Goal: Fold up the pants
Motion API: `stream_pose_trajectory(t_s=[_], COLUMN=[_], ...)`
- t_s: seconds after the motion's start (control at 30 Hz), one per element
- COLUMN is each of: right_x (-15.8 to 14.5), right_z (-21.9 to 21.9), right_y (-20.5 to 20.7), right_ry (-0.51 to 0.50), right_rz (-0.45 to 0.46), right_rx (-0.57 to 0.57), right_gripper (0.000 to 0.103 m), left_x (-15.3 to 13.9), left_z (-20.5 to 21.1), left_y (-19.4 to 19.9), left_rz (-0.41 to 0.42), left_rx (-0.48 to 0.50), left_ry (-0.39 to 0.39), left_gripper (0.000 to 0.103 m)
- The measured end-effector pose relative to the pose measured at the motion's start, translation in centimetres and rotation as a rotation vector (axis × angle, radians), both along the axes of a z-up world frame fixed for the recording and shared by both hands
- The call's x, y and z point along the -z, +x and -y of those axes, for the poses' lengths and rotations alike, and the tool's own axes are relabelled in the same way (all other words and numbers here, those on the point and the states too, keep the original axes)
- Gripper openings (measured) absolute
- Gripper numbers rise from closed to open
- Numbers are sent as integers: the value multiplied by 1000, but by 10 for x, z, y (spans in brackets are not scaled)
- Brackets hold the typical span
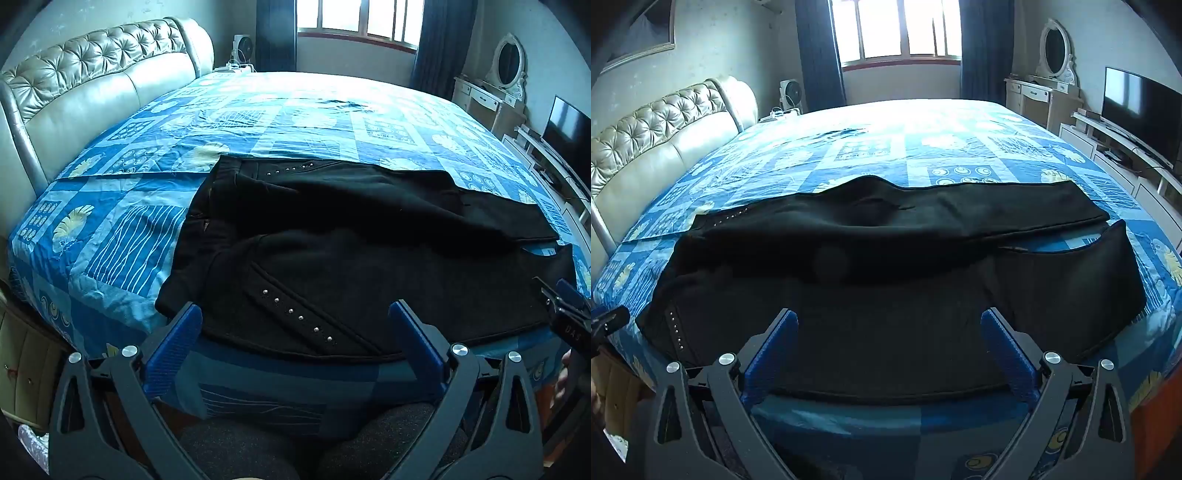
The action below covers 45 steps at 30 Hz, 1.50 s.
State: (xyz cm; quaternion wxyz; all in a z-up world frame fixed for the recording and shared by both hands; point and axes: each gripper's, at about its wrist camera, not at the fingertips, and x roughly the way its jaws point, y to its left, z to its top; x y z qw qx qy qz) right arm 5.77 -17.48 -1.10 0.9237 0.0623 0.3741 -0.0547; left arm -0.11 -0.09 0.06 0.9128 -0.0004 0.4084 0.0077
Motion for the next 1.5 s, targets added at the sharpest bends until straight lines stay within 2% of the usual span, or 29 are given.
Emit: stream_pose_trajectory(t_s=[0.07, 0.13, 0.2, 0.3, 1.5], right_x=[-3, 4, 7, 12, 28], right_z=[5, -9, -21, -11, -9], right_y=[-3, -1, -5, 1, 0], right_ry=[-8, -75, -87, -43, -36], right_rz=[3, -32, -32, -66, -103], right_rx=[-2, -14, -14, -15, -12], right_gripper=[99, 99, 99, 99, 99], left_x=[0, -1, -2, -6, 0], left_z=[3, 13, 15, 19, 16], left_y=[-3, -13, -10, -10, -11], left_rz=[24, 56, 30, 14, -8], left_rx=[4, 13, 14, 22, 6], left_ry=[35, 66, 36, 32, 26], left_gripper=[101, 101, 101, 101, 101])
